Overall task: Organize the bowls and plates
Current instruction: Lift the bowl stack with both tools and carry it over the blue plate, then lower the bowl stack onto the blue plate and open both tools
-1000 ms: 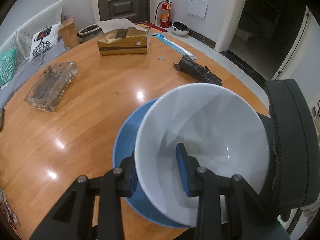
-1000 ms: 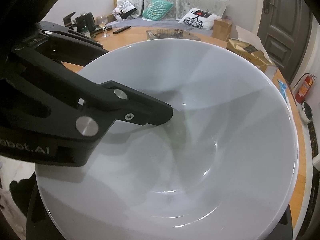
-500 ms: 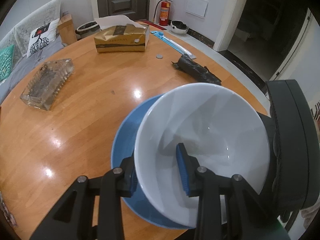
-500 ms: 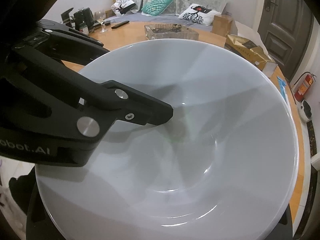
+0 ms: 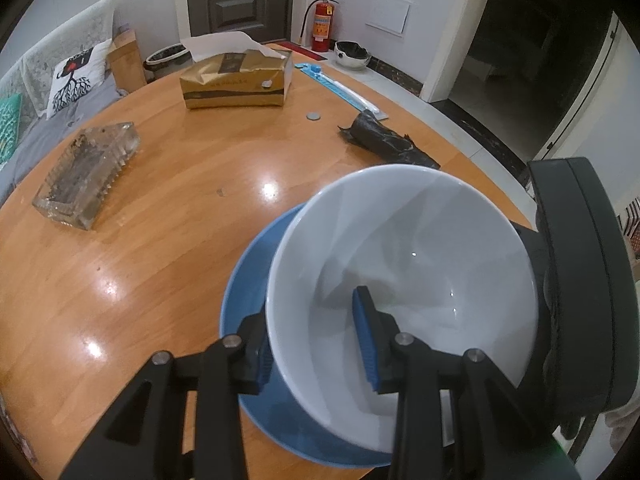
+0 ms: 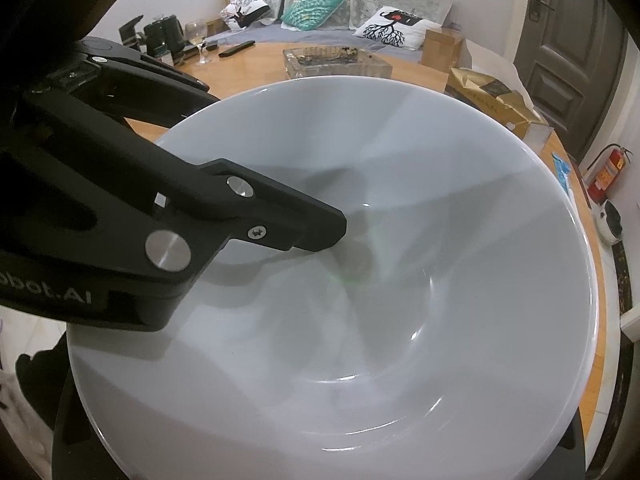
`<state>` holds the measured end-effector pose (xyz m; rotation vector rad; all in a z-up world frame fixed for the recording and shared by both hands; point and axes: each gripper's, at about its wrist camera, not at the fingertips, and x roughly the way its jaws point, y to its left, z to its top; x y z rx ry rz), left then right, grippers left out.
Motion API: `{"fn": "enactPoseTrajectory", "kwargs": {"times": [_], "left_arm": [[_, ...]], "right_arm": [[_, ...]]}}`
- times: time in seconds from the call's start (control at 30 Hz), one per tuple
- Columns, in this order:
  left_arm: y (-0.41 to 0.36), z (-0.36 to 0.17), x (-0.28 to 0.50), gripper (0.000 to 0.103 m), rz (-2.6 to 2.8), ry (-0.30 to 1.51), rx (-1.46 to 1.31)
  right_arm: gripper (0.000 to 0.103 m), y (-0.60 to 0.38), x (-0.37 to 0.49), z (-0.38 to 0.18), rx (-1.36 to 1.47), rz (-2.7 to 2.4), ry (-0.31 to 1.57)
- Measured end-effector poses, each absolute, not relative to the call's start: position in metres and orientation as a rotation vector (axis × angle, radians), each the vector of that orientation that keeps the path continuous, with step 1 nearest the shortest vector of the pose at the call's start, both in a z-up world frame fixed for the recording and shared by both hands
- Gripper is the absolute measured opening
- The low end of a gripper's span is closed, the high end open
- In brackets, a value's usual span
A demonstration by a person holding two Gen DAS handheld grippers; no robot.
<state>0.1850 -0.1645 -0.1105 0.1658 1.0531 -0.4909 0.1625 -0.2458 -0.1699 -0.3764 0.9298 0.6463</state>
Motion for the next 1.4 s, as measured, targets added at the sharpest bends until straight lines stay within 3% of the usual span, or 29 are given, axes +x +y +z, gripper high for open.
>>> {"fn": "enactPoseTrajectory", "kwargs": {"times": [0.43, 0.7, 1.07, 1.27, 1.4], "left_arm": [[-0.168, -0.109, 0.178, 0.05, -0.467, 1.028, 0.216], [-0.163, -0.102, 0.171, 0.075, -0.476, 1.002, 0.21], [-0.16, -0.085, 0.154, 0.091, -0.502, 0.96, 0.2], [-0.15, -0.074, 0.148, 0.093, -0.512, 0.936, 0.156], [-0.14, -0.067, 0.143, 0.103, -0.491, 0.917, 0.124]], "right_arm": [[0.101, -0.253, 0.16, -0.174, -0.392, 0.613, 0.921], [0.101, -0.256, 0.15, -0.166, -0.373, 0.622, 0.888], [0.102, -0.265, 0.134, -0.151, -0.349, 0.629, 0.851], [0.102, -0.275, 0.117, -0.134, -0.337, 0.632, 0.798], [0.102, -0.283, 0.109, -0.122, -0.318, 0.614, 0.758]]}}
